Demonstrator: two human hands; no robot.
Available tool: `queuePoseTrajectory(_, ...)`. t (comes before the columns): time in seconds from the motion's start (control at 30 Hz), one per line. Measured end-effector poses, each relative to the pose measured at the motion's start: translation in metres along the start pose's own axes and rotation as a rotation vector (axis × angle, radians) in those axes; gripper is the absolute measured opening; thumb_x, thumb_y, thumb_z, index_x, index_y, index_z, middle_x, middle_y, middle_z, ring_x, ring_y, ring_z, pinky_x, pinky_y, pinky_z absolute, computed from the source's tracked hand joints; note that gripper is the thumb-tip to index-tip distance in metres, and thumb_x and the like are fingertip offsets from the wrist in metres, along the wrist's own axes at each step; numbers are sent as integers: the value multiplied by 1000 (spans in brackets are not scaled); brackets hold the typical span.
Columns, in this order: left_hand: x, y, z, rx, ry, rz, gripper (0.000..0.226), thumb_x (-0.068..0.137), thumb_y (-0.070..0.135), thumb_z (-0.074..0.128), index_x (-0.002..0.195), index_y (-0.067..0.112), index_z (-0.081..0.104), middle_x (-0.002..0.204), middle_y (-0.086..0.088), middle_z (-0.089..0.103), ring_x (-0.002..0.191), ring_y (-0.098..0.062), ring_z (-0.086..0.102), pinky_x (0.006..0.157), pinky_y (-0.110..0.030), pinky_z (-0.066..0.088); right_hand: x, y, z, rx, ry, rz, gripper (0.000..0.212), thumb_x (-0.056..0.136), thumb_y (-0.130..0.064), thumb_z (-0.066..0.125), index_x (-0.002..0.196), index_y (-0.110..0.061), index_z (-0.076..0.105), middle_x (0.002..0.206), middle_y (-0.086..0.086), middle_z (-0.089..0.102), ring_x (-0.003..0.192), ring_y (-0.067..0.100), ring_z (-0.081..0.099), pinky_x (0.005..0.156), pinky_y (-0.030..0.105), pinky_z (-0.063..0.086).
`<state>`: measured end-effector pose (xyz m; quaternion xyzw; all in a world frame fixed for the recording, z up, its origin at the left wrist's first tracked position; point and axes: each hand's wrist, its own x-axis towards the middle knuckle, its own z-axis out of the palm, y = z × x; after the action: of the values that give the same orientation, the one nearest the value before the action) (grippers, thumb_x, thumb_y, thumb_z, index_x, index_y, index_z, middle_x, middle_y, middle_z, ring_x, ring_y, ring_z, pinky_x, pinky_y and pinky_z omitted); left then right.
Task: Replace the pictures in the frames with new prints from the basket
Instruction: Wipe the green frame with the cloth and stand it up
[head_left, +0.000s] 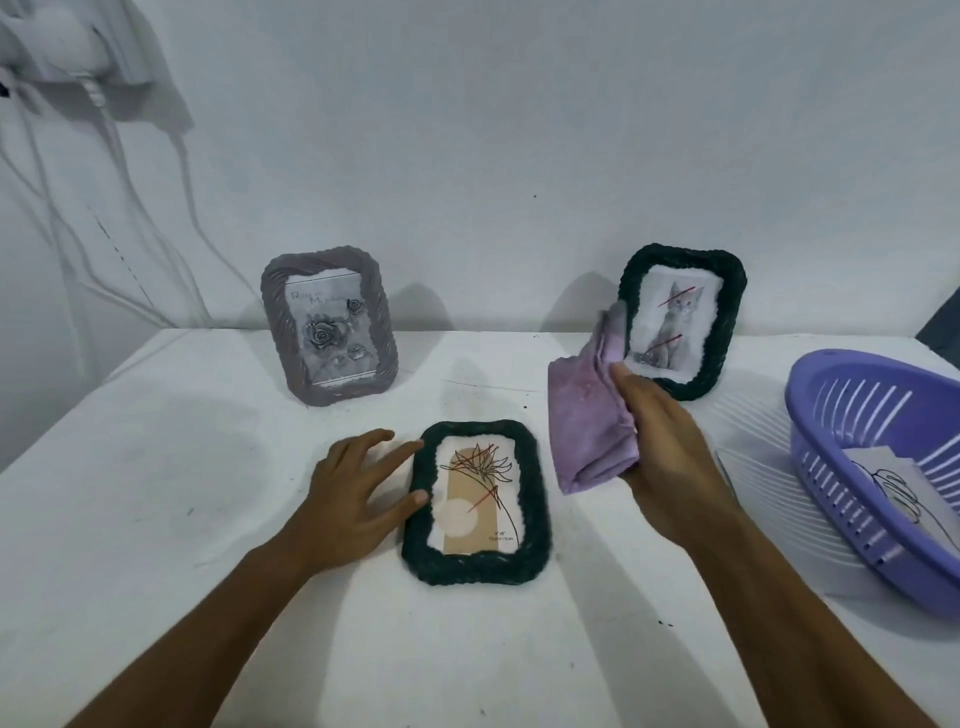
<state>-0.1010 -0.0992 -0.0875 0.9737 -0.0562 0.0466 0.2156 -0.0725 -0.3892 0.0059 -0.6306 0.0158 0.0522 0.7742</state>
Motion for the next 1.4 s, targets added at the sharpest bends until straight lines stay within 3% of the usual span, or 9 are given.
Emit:
queuePoseTrajectory(0.1, 3, -7, 8, 76, -18, 34, 69, 78, 83, 19, 140, 53, 25, 153, 11, 24, 139, -17, 19, 111, -45, 17, 8, 5, 12, -604, -47, -133, 37, 92, -51, 47, 119, -27, 55, 102, -11, 64, 83, 4, 66, 68, 21, 50)
queuePoseTrajectory(0.23, 7, -5, 15, 134, -15, 72, 66, 81, 81, 20, 139, 52, 29, 151, 16, 28, 136, -16, 24, 108, -40, 13, 15, 54, 30, -1240, -368, -286, 37, 92, -45, 49, 124, -27, 52, 116, 1, 54, 99, 18, 55, 79, 30, 48)
queuePoseTrajectory(0.33, 8, -11, 15, 149, -40, 131, 68, 81, 81, 20, 141, 49, 29, 149, 23, 24, 135, -13, 22, 106, -38, 10, 18, 69, 36, -1520, -406, -398, 42, 91, -46, 47, 128, -26, 47, 125, 6, 44, 106, 22, 42, 85, 32, 43)
queuePoseTrajectory(0.6, 18, -25, 16, 151, -98, 211, 73, 79, 83, 20, 143, 50, 19, 151, 30, 10, 134, -6, 15, 105, -35, 5, 32, 87, 34, -1608, -457, -648, 41, 88, -40, 56, 123, -19, 55, 122, 9, 49, 107, 25, 48, 80, 33, 45)
queuePoseTrajectory(0.7, 18, -25, 17, 151, -95, 207, 75, 77, 85, 18, 143, 50, 20, 151, 31, 9, 134, -6, 15, 104, -37, 6, 43, 96, 45, -1581, -346, -631, 36, 77, -31, 70, 108, -12, 64, 105, 13, 58, 94, 30, 56, 70, 31, 43)
queuePoseTrajectory(0.8, 18, -24, 18, 147, -75, 201, 76, 77, 86, 16, 143, 50, 21, 151, 31, 11, 134, -8, 19, 104, -37, 7, 49, 99, 65, -1567, -322, -594, 40, 74, -27, 74, 109, -11, 64, 110, 12, 57, 104, 29, 52, 79, 33, 45)
queuePoseTrajectory(1.03, 17, -23, 17, 128, -65, 195, 79, 74, 88, 16, 143, 50, 23, 149, 36, 7, 134, -7, 19, 107, -38, 7, 16, 91, 35, -1589, -694, -720, 19, 86, -28, 57, 85, -13, 69, 97, 2, 64, 93, 25, 55, 68, 37, 51)
queuePoseTrajectory(1.2, 18, -21, 15, 158, -79, 190, 82, 71, 88, 11, 143, 50, 21, 149, 36, 4, 135, -7, 16, 106, -35, 4, 69, 84, 56, -1526, -340, -505, 27, 84, -19, 61, 106, -2, 64, 110, 15, 57, 104, 32, 52, 81, 36, 46)
queuePoseTrajectory(1.4, 17, -19, 15, 112, -63, 186, 76, 73, 88, 17, 140, 53, 24, 147, 39, 9, 133, -8, 22, 101, -29, 3, 8, 90, 54, -1480, -676, -808, 8, 74, -20, 73, 68, -14, 70, 80, -2, 66, 81, 19, 57, 67, 29, 50)
